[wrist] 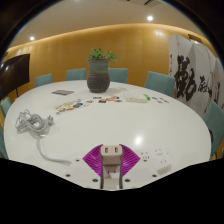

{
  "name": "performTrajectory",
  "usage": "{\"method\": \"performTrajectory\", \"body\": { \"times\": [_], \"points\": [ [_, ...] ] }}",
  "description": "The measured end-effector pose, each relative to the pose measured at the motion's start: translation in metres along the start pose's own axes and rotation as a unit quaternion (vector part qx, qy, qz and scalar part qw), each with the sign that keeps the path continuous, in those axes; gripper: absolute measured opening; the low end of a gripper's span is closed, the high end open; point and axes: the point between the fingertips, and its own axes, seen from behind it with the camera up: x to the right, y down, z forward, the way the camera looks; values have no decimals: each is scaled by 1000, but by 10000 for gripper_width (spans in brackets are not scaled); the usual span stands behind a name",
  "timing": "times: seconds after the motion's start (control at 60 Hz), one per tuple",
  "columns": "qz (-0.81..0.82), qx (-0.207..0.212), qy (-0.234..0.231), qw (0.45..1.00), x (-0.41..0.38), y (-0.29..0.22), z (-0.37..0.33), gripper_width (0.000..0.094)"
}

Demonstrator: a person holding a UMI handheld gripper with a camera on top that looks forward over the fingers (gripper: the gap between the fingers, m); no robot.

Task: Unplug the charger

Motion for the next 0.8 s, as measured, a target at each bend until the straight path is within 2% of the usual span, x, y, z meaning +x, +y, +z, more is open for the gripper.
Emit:
{"method": "performTrajectory", "body": {
  "times": [0.2,0.25,0.317,0.4,0.433,0.467,0.567,0.683,0.767,0.8],
  "points": [
    [30,-19,-16,999,-1,-3,-4,191],
    [30,70,-14,997,6,-66,-25,187],
    [10,145,-18,989,6,-146,-52,185],
    [33,210,-28,977,26,-225,-82,183],
    [41,220,-22,974,46,-254,-91,184],
    [48,224,-10,973,66,-259,-87,186],
    [57,182,33,981,140,-228,-59,191],
    [63,66,76,993,217,-139,-22,197],
    [64,-2,89,994,246,-62,0,224],
    [67,-26,88,994,255,-46,3,240]
  ]
}}
